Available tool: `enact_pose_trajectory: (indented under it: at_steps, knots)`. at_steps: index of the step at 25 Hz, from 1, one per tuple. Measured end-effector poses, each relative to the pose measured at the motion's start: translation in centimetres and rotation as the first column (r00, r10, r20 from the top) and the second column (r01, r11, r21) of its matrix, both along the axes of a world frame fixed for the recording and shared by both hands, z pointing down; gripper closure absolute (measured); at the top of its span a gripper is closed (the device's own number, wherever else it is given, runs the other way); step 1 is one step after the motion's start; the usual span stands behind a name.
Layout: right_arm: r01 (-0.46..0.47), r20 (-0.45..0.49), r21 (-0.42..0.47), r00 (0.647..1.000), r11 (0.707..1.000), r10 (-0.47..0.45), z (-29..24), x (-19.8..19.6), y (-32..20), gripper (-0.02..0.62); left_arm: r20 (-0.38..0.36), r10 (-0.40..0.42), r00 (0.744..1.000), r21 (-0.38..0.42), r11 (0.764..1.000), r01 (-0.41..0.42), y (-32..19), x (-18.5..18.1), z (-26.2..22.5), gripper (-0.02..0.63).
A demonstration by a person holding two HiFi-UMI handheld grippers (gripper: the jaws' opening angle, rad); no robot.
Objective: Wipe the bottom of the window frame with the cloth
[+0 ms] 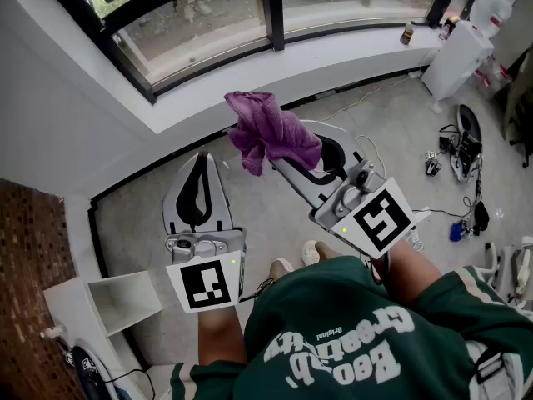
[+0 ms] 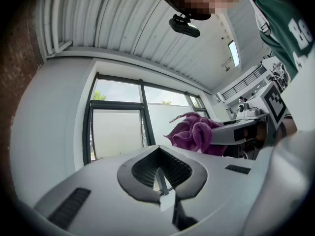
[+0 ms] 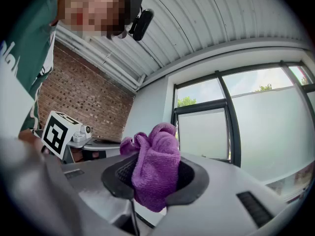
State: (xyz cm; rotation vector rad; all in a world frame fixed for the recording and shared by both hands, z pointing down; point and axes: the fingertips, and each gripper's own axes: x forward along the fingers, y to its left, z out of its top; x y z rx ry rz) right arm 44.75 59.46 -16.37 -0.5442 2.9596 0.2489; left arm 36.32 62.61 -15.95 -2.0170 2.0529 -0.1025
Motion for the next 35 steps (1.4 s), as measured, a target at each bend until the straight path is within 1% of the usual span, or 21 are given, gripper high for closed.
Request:
enact_pose_trajectory:
  at_steps: [7,15,23,28,35]
  knots:
    - [0.0,0.0,-0.009,1.0,1.0,0.0,0.0,0.1,0.1,0.469,-0.001,0.004,1.0,0.0,1.0,-0.004,0.1,0.2,-0.2,0.601]
    - [-0.004,0.011,-0.021,1.0,1.0,0.004,0.3,0.0,-0.1,0.469,0.018,-0.005,1.0,-0.009,1.0,0.005,0.1,0.1,0.1,0.601]
    - [0.004,0.014,-0.028,1.0,1.0,-0.003,0.7,0.1,-0.5,0.469,0.012,-0.005,1.0,-0.01,1.0,0.005,-0.5,0.1,0.3,0.601]
    - [0.006,0.027,-0.026,1.0,1.0,-0.006,0.4,2.2,-2.3,0.468,-0.004,0.001,1.0,0.0,1.0,-0.001,-2.5,1.7,-0.3,0.601]
    - [0.02,0.045,-0.016,0.999,1.0,-0.019,0.3,4.9,-4.3,0.469,0.002,-0.009,1.0,0.019,1.0,0.009,-4.4,3.4,-0.9,0.601]
